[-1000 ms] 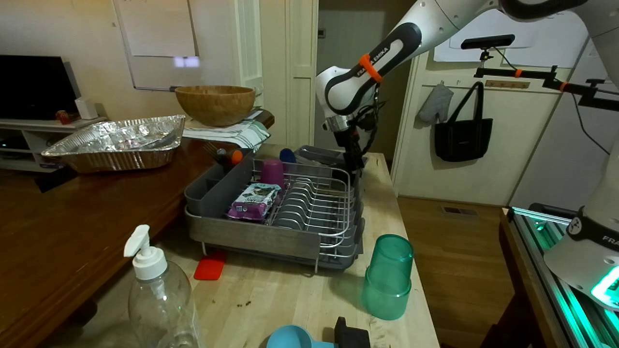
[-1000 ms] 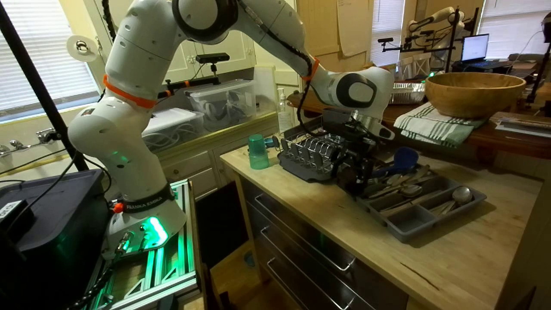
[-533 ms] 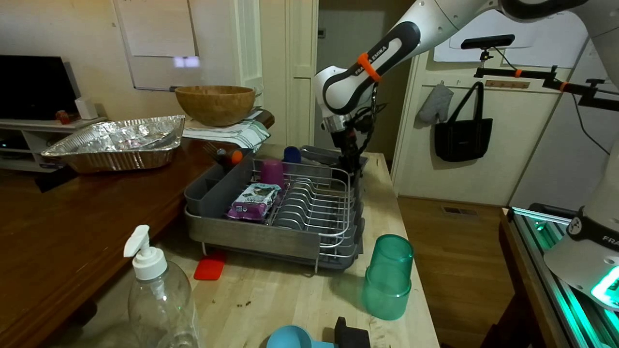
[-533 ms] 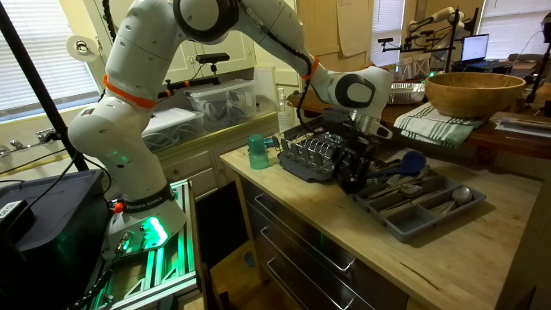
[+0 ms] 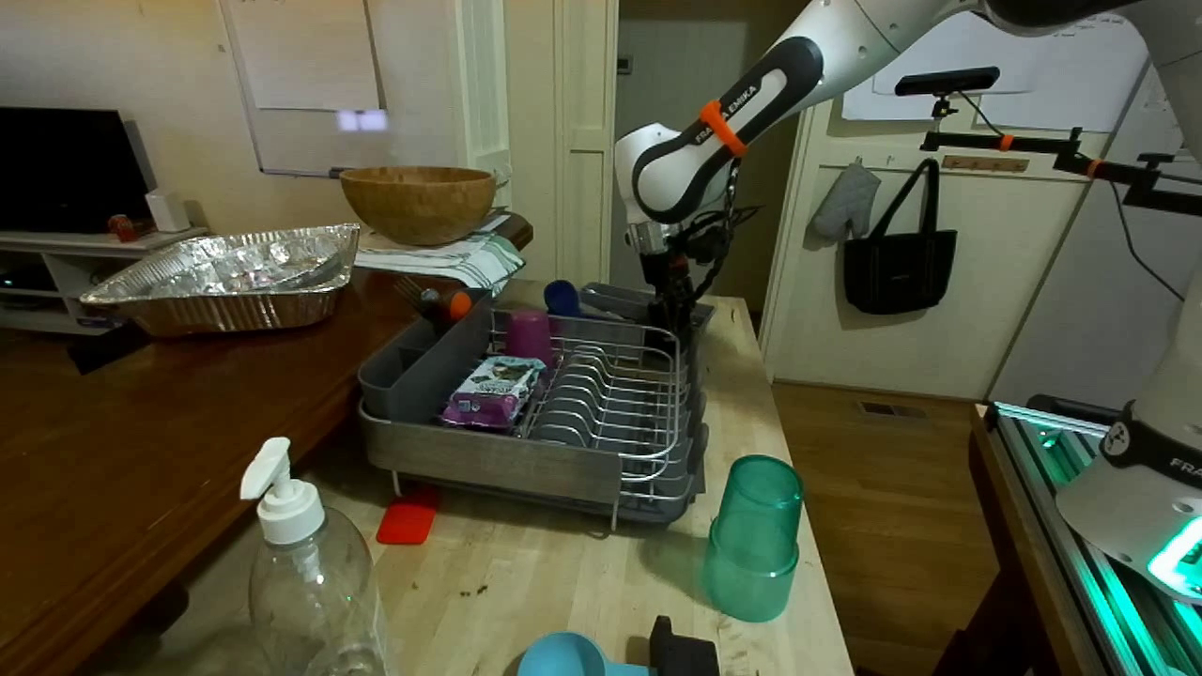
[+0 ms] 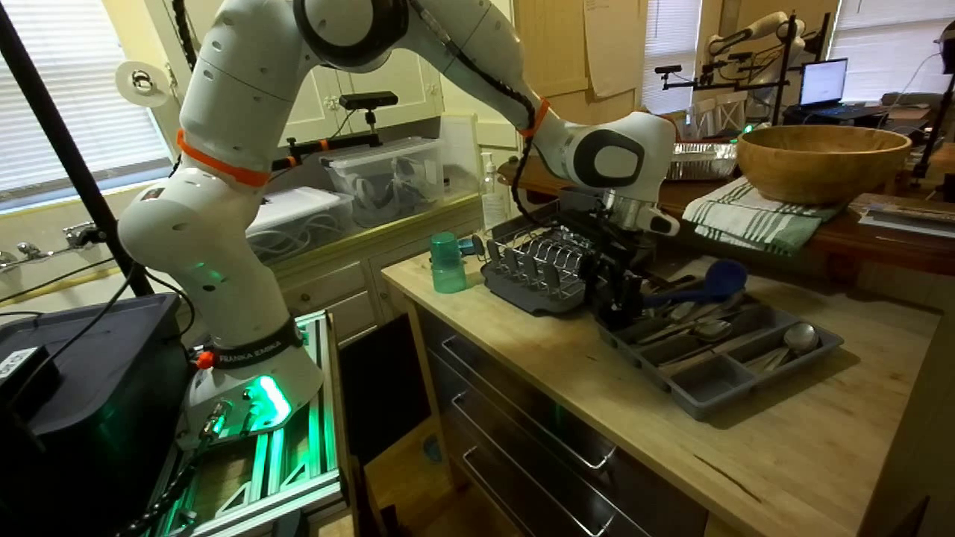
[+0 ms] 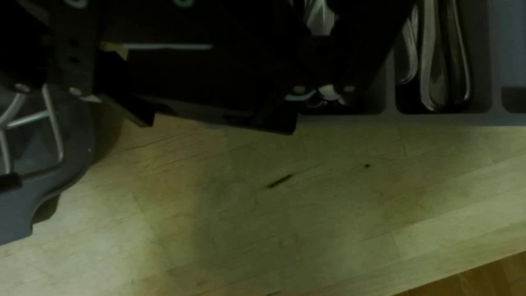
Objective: Move the blue scooper to the drying rack
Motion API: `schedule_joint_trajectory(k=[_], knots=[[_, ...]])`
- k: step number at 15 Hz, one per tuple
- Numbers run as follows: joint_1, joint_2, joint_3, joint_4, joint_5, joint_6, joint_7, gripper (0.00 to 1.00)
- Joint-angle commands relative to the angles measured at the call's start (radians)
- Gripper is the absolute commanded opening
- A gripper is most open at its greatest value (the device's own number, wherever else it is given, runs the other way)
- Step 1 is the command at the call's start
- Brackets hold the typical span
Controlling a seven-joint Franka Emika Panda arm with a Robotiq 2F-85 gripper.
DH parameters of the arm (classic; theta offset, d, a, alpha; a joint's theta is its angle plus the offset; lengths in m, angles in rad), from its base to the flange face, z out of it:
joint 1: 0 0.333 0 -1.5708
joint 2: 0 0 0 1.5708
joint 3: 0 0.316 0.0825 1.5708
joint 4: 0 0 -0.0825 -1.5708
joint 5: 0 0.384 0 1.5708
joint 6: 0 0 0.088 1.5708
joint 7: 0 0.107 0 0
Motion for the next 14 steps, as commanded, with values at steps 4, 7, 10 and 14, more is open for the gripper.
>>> schedule_joint_trajectory(k=[4, 7, 10, 14], knots=[[0.037, -0.219, -0.016, -0.231, -0.080, 0.053, 0.009, 0.37], [0.040, -0.308, -0.017, -0.312, -0.101, 0.062, 0.007, 0.36], [0.043, -0.392, -0.022, -0.388, -0.115, 0.078, 0.039, 0.36], [0.032, -0.466, -0.029, -0.450, -0.098, 0.121, 0.048, 0.36]])
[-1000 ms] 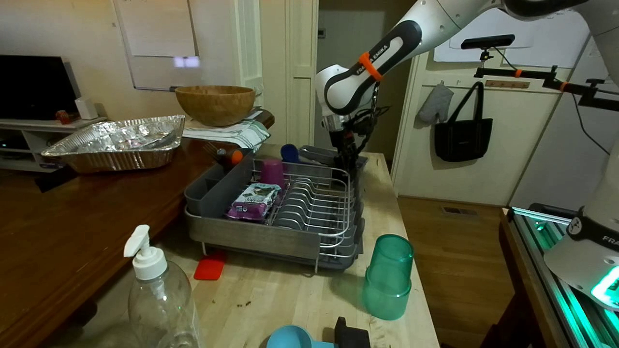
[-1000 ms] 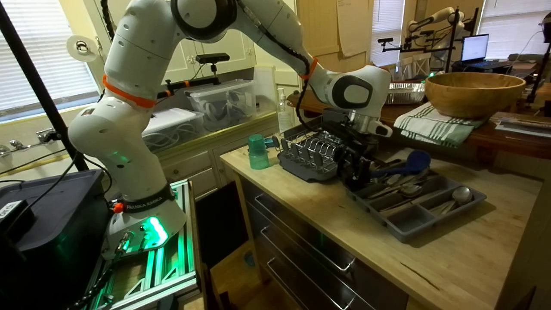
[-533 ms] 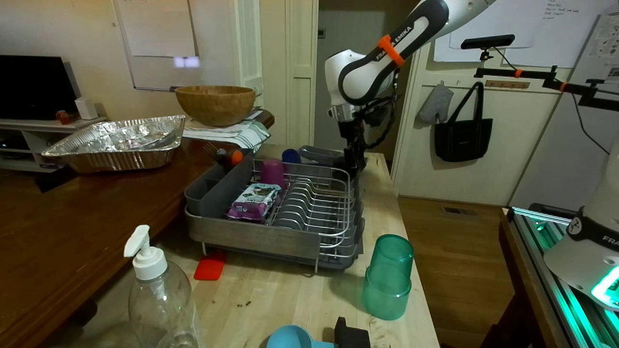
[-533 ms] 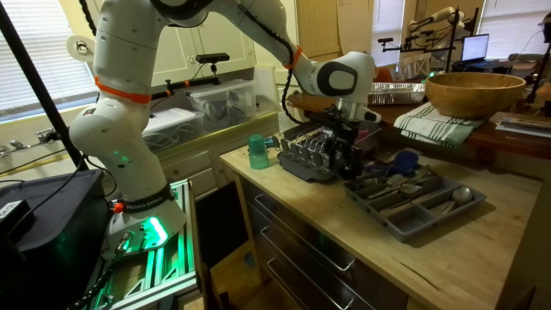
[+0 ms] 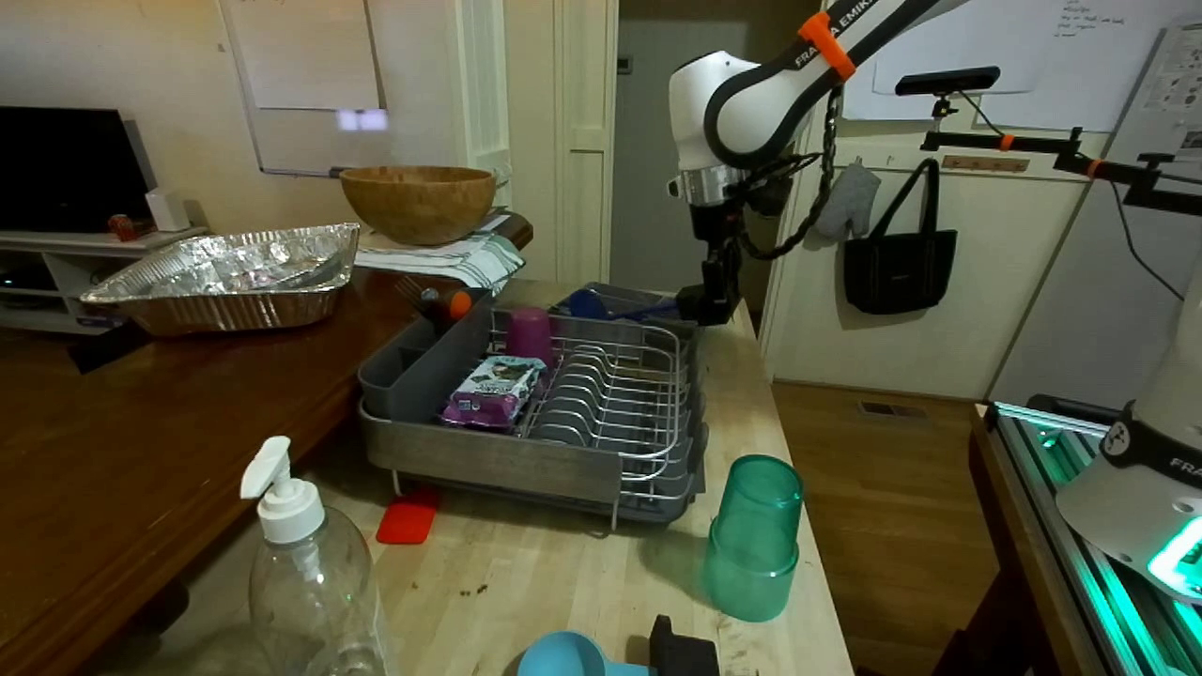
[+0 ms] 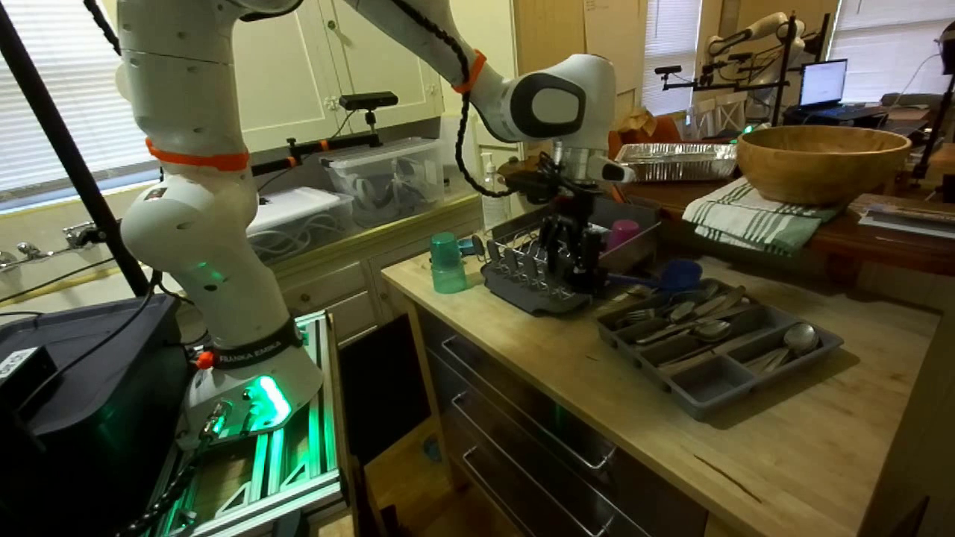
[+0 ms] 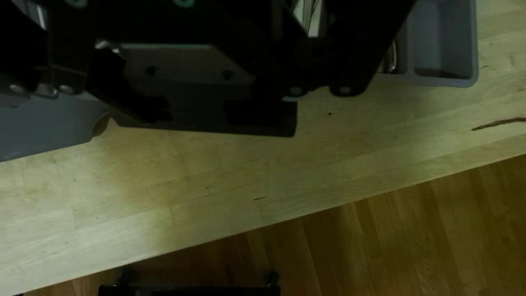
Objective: Move the blue scooper to the drying rack
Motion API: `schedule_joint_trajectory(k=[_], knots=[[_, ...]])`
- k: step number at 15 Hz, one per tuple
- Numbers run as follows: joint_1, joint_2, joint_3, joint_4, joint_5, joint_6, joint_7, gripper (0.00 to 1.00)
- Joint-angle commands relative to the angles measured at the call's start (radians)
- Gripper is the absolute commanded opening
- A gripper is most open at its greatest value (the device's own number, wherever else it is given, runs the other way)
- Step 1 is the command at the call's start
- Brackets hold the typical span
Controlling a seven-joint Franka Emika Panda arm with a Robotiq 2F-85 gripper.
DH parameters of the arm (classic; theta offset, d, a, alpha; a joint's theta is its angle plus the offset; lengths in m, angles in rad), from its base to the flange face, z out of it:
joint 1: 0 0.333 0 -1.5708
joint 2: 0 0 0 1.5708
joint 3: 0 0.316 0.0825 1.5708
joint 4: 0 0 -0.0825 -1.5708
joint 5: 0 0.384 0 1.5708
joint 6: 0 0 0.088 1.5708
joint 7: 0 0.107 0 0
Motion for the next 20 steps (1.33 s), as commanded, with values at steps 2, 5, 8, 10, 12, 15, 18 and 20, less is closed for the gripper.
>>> schedule_joint_trajectory(k=[2, 5, 8, 10, 12, 15, 18, 20], knots=[[-0.008, -0.069, -0.021, -0.068, 0.017, 0.065, 0.021, 0.36], [-0.014, -0.075, -0.031, -0.079, 0.013, 0.100, 0.010, 0.36], [-0.007, -0.137, -0.036, -0.139, -0.005, 0.122, 0.018, 0.36], [0.002, -0.183, -0.030, -0.186, -0.015, 0.118, 0.016, 0.36], [0.017, -0.242, -0.020, -0.243, -0.040, 0.115, 0.036, 0.36], [0.044, -0.341, 0.010, -0.329, -0.064, 0.101, 0.062, 0.36], [0.078, -0.413, 0.064, -0.384, -0.123, 0.101, 0.128, 0.36], [0.099, -0.439, 0.105, -0.396, -0.171, 0.100, 0.166, 0.36]])
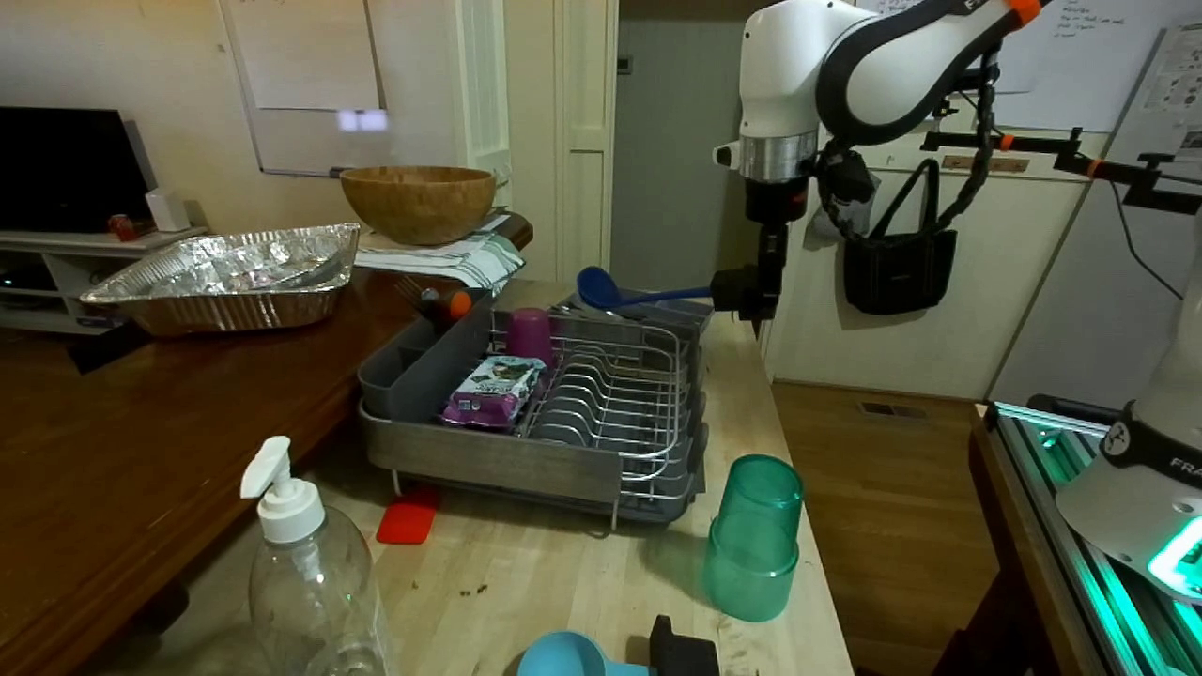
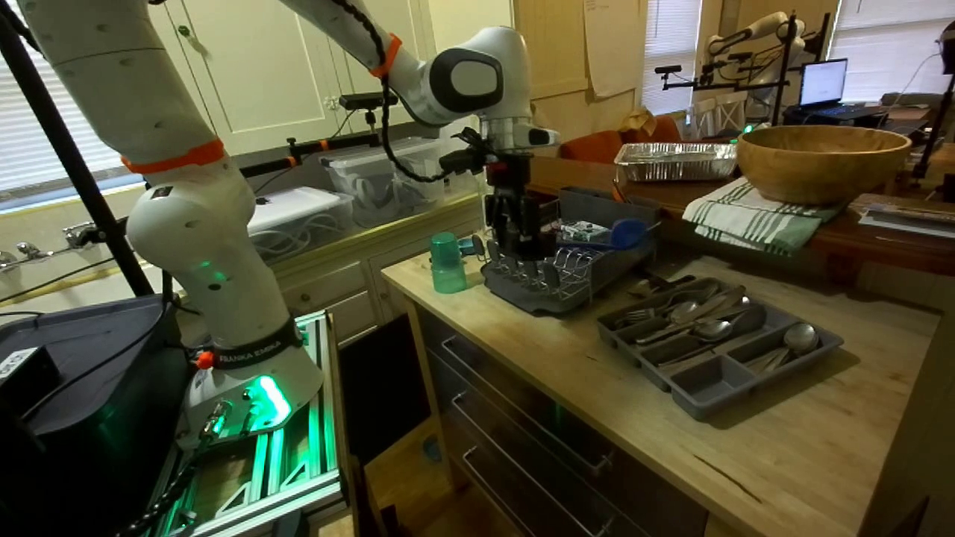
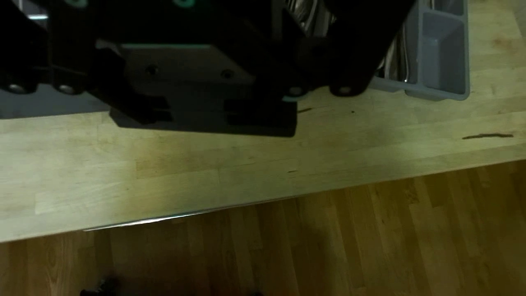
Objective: Move the blue scooper to the drying rack
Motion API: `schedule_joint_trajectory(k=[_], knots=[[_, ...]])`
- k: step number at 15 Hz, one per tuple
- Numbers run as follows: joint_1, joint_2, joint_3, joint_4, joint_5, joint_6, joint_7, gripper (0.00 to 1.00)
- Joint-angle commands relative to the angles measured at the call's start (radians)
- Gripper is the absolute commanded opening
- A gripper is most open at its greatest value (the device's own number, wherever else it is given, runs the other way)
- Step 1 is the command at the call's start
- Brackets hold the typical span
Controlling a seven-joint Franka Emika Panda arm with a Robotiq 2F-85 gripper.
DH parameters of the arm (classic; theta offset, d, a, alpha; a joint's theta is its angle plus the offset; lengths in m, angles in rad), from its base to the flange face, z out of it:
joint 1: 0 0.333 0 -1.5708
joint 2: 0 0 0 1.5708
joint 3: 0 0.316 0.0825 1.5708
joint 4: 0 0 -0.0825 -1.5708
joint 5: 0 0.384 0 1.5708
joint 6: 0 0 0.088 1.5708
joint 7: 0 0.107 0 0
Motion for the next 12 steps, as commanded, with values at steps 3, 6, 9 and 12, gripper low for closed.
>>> schedule_joint_trajectory(k=[3, 6, 9, 12], knots=[[0.054, -0.059, 0.083, -0.019, -0.085, 0.005, 0.080, 0.36], [0.067, 0.001, 0.086, 0.038, -0.055, 0.017, 0.044, 0.36], [0.068, 0.075, 0.077, 0.095, -0.039, 0.039, 0.014, 0.36], [0.073, 0.164, 0.074, 0.160, -0.031, 0.044, -0.044, 0.36]])
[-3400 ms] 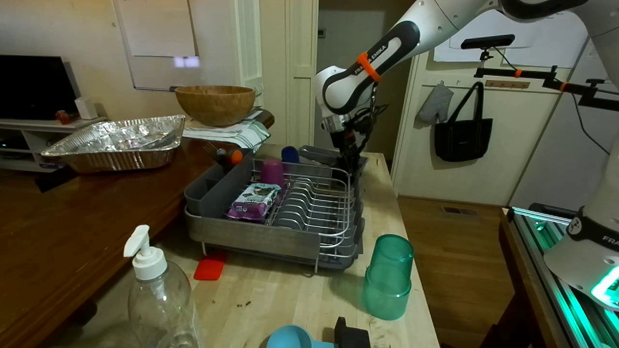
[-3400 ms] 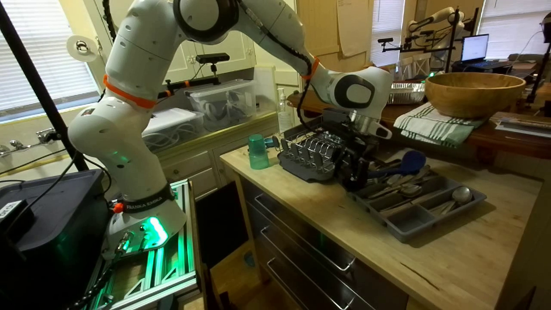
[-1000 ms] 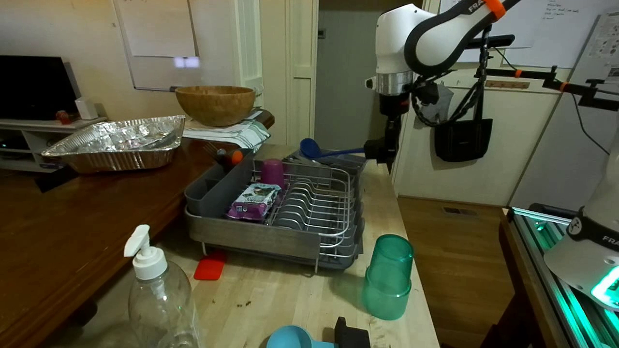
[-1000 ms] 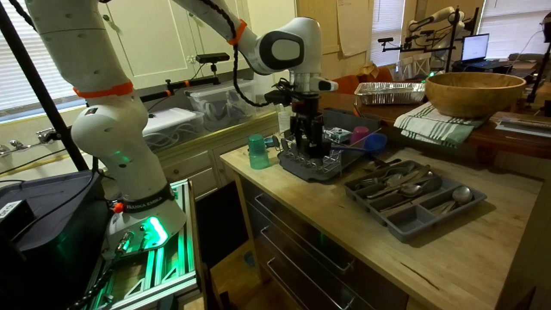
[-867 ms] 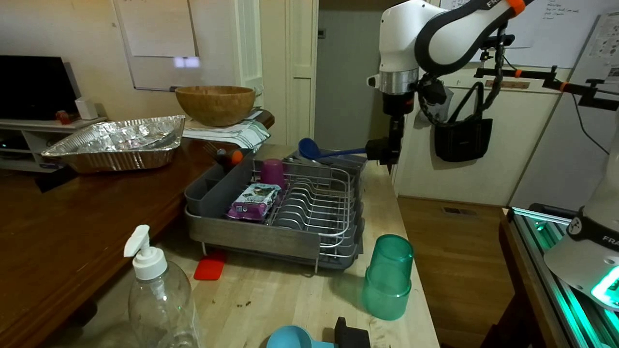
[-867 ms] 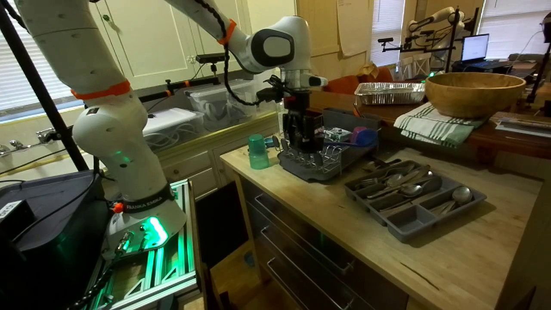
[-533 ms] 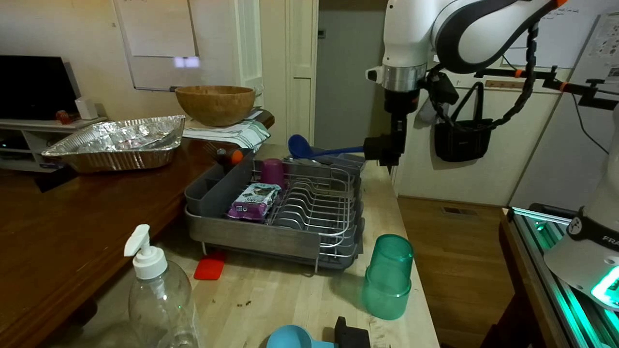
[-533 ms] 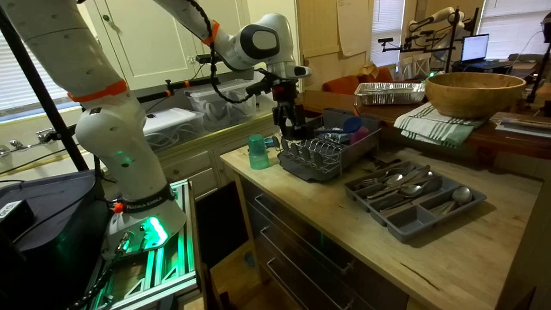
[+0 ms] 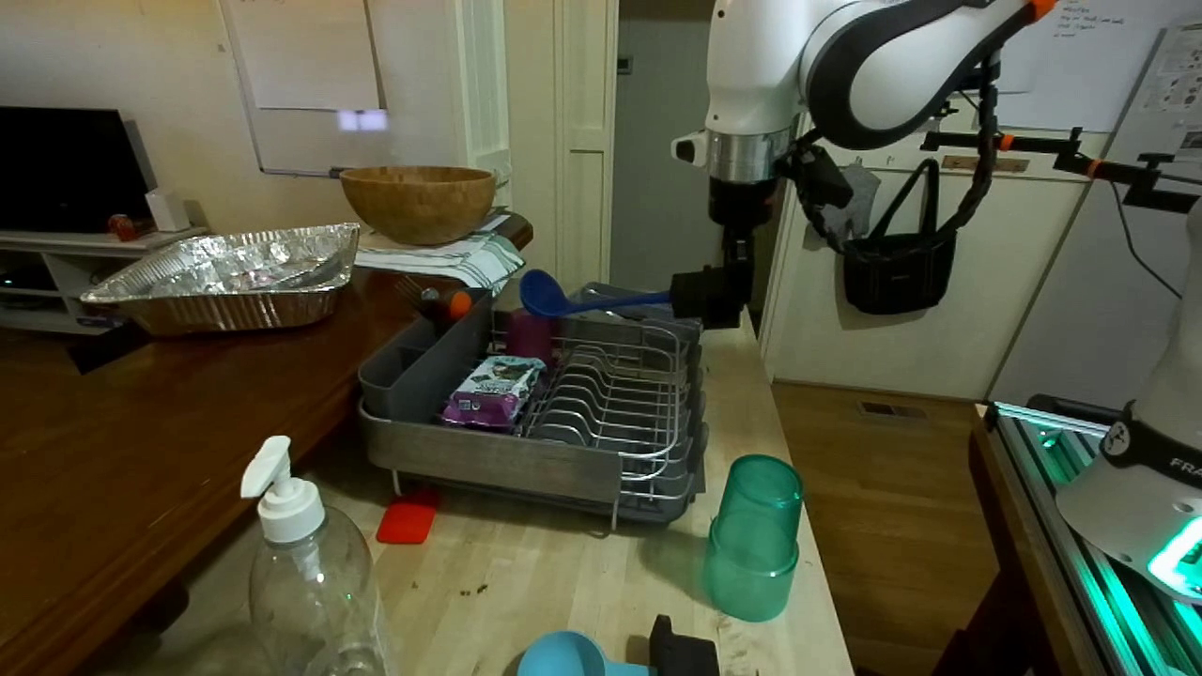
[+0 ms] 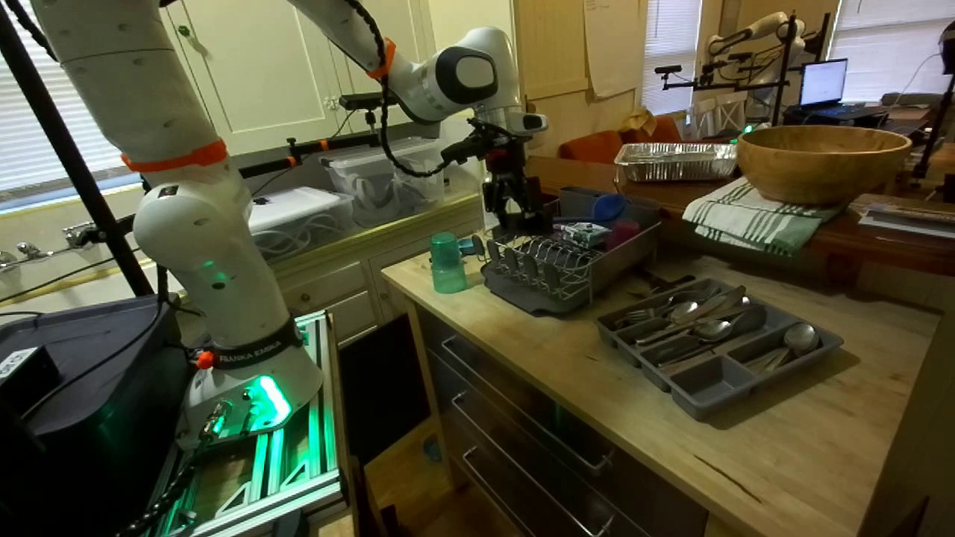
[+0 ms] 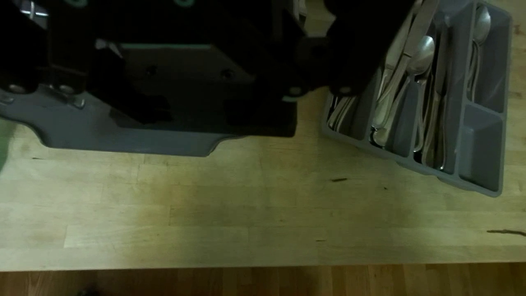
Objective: Move the blue scooper to the drying rack
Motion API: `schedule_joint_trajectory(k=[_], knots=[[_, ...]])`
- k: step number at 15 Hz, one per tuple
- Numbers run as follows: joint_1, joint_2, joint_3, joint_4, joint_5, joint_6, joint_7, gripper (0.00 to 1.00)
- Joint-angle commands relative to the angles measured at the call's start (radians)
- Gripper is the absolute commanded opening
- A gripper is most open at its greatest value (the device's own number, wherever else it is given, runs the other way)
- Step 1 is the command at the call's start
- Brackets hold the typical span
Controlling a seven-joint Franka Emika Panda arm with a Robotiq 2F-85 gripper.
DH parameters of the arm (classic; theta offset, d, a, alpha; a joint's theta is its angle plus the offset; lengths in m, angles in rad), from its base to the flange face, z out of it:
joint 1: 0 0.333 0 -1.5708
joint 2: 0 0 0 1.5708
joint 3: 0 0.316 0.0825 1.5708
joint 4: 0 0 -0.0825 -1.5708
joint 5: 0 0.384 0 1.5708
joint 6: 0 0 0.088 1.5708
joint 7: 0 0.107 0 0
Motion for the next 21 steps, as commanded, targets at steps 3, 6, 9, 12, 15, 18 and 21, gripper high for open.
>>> schedule_joint_trajectory(k=[3, 6, 9, 12, 15, 18, 21], knots=[[0.018, 0.199, -0.003, 0.164, 0.008, -0.010, -0.086, 0.36], [0.025, 0.255, -0.001, 0.219, 0.014, 0.000, -0.126, 0.36], [0.034, 0.298, 0.005, 0.266, 0.017, -0.014, -0.165, 0.36], [0.031, 0.309, 0.009, 0.268, 0.015, 0.000, -0.222, 0.36], [0.017, 0.282, 0.014, 0.237, 0.016, -0.012, -0.365, 0.36], [0.017, 0.243, 0.007, 0.191, -0.035, -0.007, -0.458, 0.36], [0.003, 0.213, -0.005, 0.155, -0.085, 0.026, -0.566, 0.36]])
